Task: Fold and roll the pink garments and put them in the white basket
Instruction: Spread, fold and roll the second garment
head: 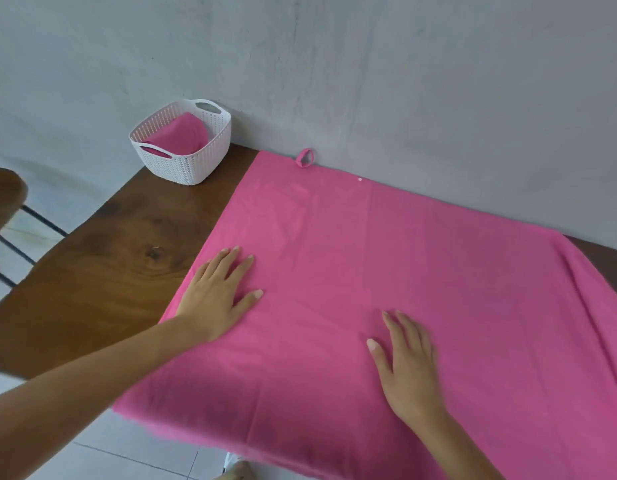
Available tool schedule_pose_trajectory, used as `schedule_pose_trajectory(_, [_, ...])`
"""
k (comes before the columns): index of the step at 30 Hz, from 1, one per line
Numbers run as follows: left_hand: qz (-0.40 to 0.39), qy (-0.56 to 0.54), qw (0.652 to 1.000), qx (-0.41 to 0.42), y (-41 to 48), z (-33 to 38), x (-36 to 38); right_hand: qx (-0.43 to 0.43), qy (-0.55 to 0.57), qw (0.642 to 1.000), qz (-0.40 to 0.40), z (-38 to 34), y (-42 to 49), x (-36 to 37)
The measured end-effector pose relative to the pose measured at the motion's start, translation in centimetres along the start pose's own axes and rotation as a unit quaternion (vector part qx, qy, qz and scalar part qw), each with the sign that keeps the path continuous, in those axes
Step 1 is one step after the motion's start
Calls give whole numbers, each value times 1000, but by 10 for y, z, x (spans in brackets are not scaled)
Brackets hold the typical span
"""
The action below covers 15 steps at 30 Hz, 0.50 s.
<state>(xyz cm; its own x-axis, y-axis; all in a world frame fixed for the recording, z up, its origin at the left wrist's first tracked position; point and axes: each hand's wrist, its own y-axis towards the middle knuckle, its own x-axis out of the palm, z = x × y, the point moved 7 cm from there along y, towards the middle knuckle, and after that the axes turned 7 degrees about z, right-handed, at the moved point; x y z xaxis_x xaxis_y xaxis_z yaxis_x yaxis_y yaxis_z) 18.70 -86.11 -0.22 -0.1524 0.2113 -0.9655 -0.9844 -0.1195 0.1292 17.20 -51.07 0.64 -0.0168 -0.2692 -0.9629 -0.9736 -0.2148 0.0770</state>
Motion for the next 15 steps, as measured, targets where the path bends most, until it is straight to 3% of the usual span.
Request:
schedule_pose_trajectory(7, [20,4,1000,-12,-10,35,-15,8,31,998,46,35,-43,-27])
schedule_pose_trajectory(15, [59,-24,995,83,-40,153,-1,49,62,992,95,113,-112,-75])
